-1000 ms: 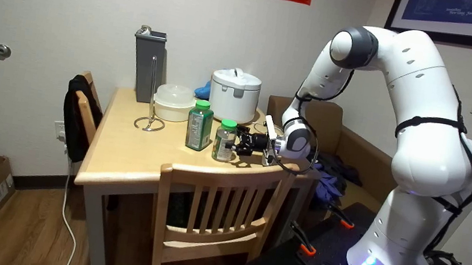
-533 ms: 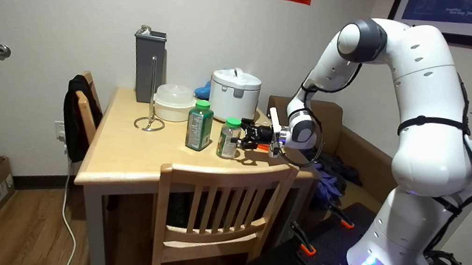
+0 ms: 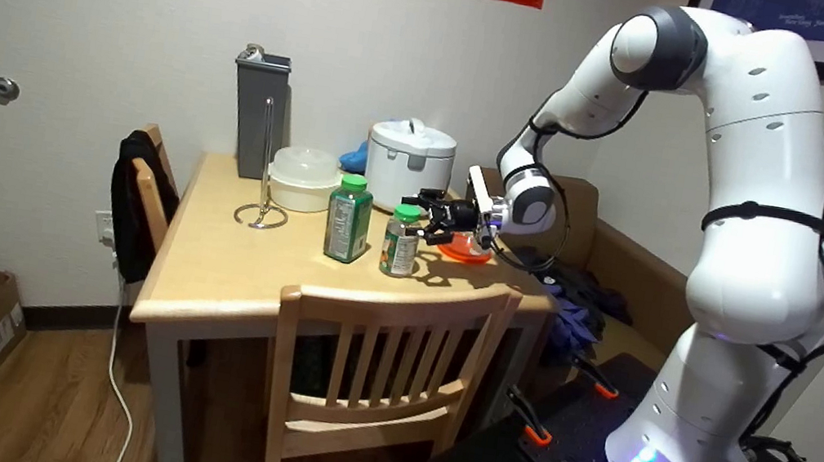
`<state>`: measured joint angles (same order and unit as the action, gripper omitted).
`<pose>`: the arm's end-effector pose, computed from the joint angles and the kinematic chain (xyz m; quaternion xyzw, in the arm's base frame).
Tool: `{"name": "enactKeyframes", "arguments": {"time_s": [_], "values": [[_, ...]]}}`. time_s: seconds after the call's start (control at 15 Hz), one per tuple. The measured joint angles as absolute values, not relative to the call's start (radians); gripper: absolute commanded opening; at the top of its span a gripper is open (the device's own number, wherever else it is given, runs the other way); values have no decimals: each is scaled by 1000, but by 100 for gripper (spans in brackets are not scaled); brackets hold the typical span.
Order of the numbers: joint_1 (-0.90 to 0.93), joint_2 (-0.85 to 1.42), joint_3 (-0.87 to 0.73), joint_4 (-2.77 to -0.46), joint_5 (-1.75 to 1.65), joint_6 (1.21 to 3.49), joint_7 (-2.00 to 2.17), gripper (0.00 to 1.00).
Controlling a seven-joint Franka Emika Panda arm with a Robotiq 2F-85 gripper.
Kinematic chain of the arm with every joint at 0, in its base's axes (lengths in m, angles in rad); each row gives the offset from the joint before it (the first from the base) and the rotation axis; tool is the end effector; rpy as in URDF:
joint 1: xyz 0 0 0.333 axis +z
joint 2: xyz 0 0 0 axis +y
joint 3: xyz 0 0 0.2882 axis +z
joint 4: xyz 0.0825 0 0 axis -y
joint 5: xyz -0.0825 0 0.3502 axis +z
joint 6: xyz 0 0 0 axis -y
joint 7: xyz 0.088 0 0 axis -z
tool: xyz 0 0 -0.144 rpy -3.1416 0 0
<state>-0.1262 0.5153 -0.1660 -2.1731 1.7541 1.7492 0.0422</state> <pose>0.5230 -0.0303 0.1671 -0.5145 0.5607 0.1994 0.6174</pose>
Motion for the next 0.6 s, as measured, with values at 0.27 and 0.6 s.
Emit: {"name": "enactKeyframes", "arguments": {"time_s": [0.27, 0.6], "values": [[-118, 452, -166, -2201, 1707, 1784, 45, 100], [-100, 269, -166, -2284, 1606, 1877, 62, 100]]}}
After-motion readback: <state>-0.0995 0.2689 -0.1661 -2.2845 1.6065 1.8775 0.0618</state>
